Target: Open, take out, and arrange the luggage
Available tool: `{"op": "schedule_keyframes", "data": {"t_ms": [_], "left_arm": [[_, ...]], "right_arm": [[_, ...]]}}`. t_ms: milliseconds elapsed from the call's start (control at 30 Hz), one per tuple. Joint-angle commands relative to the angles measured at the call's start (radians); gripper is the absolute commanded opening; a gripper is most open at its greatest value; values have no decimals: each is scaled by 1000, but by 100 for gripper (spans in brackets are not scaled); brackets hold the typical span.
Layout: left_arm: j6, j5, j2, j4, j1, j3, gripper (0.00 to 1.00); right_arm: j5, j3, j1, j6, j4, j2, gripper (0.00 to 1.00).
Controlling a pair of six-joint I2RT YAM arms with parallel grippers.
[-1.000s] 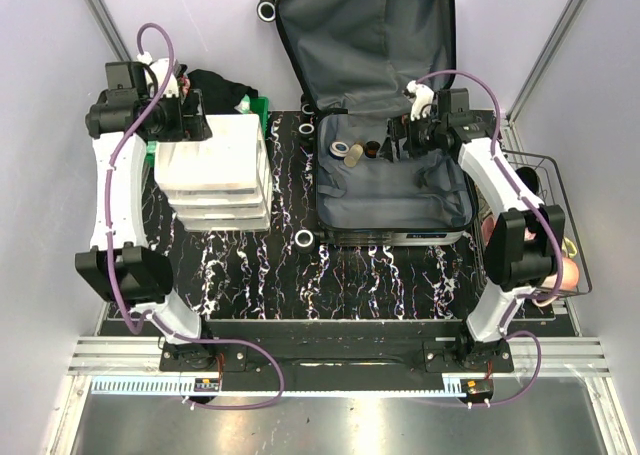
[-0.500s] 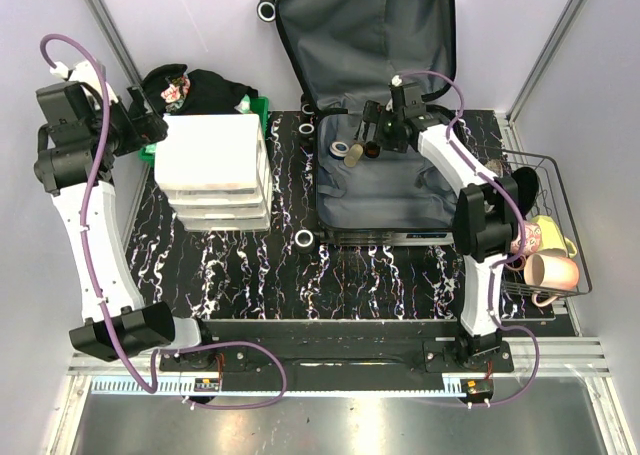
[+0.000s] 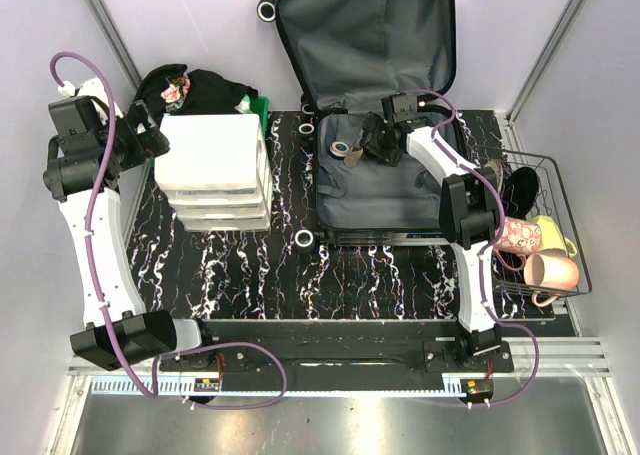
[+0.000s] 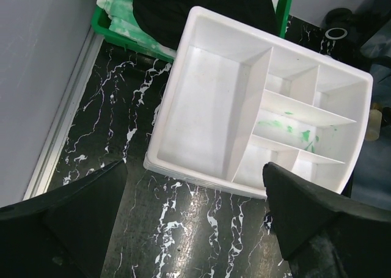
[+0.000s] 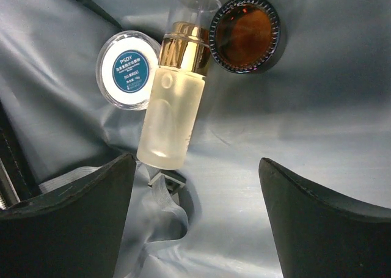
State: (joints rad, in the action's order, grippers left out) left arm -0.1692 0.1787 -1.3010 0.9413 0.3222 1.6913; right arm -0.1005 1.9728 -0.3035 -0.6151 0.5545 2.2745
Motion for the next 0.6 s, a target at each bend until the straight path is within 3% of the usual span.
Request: {"op": "schedule_keyframes", "data": {"t_ms": [0, 567], "left_arm": [[2, -50, 32, -42, 2, -30, 99], [17, -71, 48, -39, 0, -127, 99]], "right_arm": [[-30, 80, -20, -63, -21, 29, 91], [-70, 238, -48, -110, -65, 213, 81]]}}
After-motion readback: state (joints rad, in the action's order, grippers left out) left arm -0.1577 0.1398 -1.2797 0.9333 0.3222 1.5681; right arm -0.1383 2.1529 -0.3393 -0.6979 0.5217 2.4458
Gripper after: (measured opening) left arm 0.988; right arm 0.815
